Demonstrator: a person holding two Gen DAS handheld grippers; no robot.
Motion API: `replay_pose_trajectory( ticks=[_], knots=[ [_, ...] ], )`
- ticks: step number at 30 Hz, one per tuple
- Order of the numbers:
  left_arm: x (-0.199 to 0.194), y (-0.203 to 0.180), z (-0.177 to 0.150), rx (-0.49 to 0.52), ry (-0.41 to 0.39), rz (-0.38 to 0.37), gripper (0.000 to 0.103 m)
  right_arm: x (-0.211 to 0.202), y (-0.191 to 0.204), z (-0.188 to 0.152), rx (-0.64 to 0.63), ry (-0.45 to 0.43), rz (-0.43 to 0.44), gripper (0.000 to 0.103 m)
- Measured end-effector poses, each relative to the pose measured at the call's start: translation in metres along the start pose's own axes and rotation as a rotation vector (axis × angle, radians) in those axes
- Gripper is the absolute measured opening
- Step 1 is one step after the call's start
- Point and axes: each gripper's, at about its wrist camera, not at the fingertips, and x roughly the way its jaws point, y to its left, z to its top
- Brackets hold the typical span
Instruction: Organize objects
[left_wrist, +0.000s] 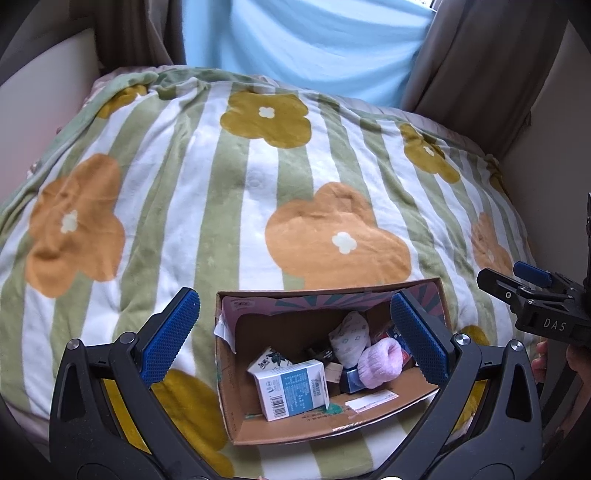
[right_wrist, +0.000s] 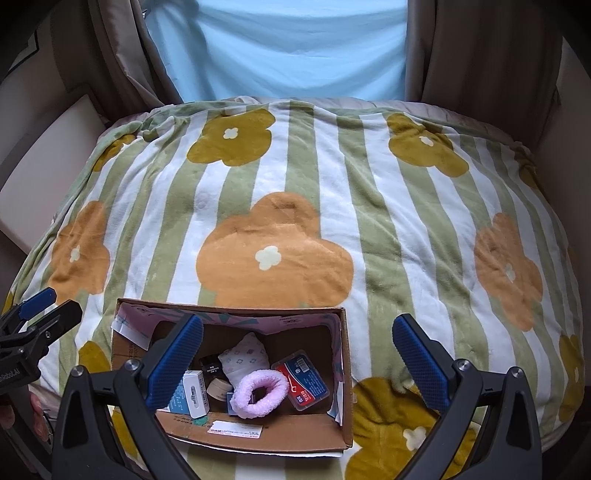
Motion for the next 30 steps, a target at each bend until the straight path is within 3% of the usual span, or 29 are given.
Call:
replay_pose_trajectory(
  ticks=[30],
  knots=[
    [0.0017, -0.0049, 0.003, 0.016, 0.005, -0.002, 0.103, -0.0002, -0.0028, 0.0017, 0.002, 0.0, 0.0, 0.102]
  ],
)
